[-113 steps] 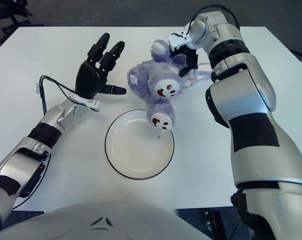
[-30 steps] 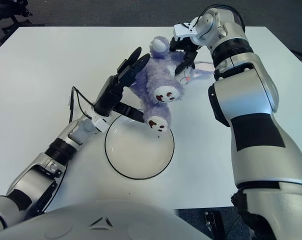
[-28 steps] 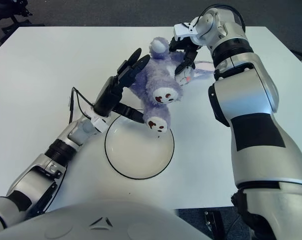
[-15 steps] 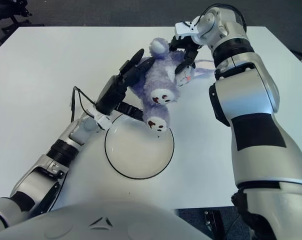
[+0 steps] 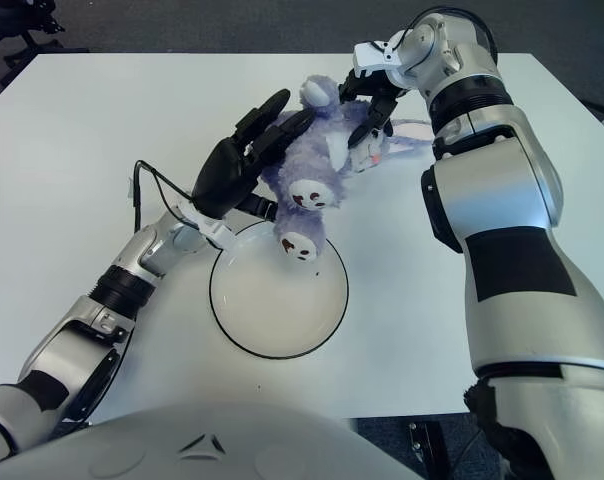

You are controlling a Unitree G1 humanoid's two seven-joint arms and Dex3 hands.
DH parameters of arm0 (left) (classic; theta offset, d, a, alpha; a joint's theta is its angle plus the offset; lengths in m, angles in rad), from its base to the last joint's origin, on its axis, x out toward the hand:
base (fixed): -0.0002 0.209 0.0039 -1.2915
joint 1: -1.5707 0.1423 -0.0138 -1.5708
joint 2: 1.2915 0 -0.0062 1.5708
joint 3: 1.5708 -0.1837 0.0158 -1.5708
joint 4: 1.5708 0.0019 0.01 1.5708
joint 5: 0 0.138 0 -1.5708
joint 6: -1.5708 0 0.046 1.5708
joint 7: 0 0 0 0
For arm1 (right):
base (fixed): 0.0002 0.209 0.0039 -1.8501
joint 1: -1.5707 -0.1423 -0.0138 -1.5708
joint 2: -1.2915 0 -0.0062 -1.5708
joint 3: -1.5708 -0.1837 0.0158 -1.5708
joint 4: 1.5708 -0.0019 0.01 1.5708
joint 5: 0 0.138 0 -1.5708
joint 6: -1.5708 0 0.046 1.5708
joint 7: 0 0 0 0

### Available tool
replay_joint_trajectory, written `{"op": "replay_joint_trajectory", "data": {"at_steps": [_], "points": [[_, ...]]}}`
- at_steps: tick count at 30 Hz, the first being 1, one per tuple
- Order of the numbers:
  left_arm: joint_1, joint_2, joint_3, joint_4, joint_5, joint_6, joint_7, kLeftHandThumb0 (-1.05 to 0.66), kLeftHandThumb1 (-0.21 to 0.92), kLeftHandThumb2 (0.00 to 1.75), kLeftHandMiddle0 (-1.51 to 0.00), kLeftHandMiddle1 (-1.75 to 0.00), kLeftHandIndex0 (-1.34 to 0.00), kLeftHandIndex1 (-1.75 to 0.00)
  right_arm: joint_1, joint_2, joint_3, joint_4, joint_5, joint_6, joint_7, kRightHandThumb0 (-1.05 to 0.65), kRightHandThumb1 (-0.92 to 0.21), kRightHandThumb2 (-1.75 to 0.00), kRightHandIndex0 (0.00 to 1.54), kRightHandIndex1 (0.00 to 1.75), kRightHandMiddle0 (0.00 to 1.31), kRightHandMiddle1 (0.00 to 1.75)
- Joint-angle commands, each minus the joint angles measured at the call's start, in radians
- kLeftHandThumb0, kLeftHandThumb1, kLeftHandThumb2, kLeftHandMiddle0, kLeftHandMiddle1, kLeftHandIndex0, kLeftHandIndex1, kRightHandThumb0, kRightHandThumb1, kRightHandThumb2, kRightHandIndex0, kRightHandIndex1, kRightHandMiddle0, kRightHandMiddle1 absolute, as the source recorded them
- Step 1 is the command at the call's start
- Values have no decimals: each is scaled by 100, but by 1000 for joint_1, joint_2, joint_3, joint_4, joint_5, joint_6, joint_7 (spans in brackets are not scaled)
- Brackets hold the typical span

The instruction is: Put the doll into the plate.

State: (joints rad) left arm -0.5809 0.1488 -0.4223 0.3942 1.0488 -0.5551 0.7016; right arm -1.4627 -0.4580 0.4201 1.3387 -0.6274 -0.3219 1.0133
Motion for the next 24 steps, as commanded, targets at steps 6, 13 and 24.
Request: {"op": "replay_joint_trajectory", "data": {"at_steps": [6, 13, 24], "points": [[-121, -16, -95, 183, 112, 134, 212, -42, 85, 1, -14, 0, -27, 0, -9, 3, -24, 7, 38, 43, 35, -36, -92, -26, 81, 175, 47, 147], [-209, -45, -167, 363, 133, 169, 423, -36, 85, 0, -11, 0, -24, 0, -12, 2, -31, 2, 44, 77, 41, -36, -92, -22, 83, 175, 52, 141], [-298, -66, -253, 508, 136, 193, 616, -28, 85, 0, -11, 0, -23, 0, -8, 0, -33, -3, 52, 78, 43, -37, -92, -15, 86, 175, 60, 133]]}}
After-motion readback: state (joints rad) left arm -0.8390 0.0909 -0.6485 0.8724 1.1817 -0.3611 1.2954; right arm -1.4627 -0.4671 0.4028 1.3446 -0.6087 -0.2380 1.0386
